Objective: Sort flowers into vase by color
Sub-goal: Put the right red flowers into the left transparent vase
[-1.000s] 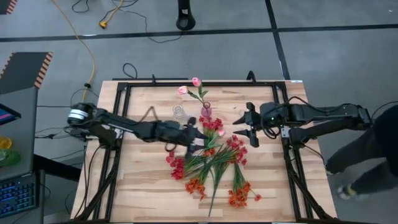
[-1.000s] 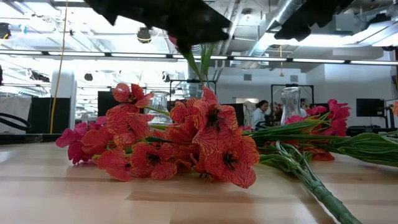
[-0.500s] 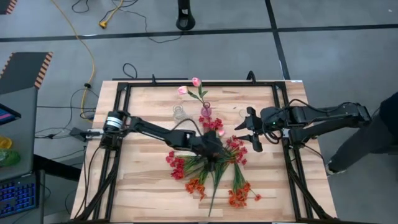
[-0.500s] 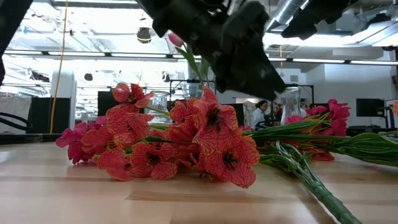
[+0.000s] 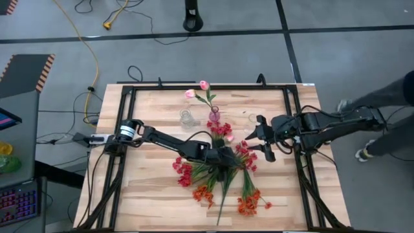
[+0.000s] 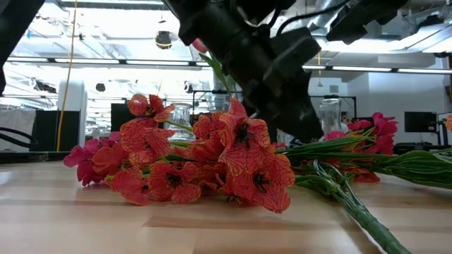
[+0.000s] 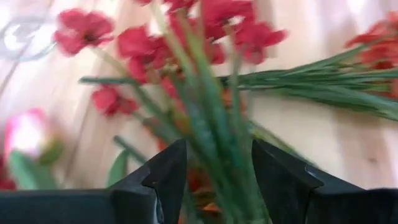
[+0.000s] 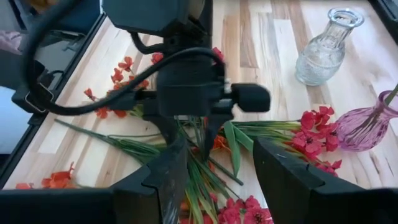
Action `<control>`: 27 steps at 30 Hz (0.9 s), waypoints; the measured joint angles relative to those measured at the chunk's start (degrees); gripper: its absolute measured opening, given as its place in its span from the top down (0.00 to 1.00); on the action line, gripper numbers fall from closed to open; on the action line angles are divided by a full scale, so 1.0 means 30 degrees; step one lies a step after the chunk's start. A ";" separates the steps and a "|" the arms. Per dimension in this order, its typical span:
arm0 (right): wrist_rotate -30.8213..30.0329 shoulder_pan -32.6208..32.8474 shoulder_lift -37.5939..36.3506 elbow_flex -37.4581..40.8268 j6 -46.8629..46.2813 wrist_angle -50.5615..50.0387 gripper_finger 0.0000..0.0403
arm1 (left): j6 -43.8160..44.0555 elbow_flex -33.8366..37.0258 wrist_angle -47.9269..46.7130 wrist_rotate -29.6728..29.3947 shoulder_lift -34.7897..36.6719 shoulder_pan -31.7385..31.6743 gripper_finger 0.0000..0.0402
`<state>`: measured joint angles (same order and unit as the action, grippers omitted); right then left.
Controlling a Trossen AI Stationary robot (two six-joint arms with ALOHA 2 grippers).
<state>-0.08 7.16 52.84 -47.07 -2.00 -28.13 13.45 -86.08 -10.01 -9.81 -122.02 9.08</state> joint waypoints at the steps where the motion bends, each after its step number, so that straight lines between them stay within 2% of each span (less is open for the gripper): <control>1: -0.0002 0.0005 0.0000 0.0000 0.0000 0.0001 0.47 | 0.0180 0.0000 -0.0138 -0.0069 0.0000 0.0000 0.58; 14: 0.0000 -0.0002 0.0000 0.0000 0.0109 -0.0085 0.47 | 0.2203 0.0007 -0.0867 0.0671 0.0000 0.0080 0.58; 27: -0.0006 -0.0002 0.0006 0.0000 0.0168 -0.0078 0.47 | 0.2774 -0.0015 -0.0362 0.1108 -0.0767 0.0126 0.58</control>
<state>-0.09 7.16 52.86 -47.07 -1.50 -28.36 21.77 -86.13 -11.09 -6.49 -124.32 9.46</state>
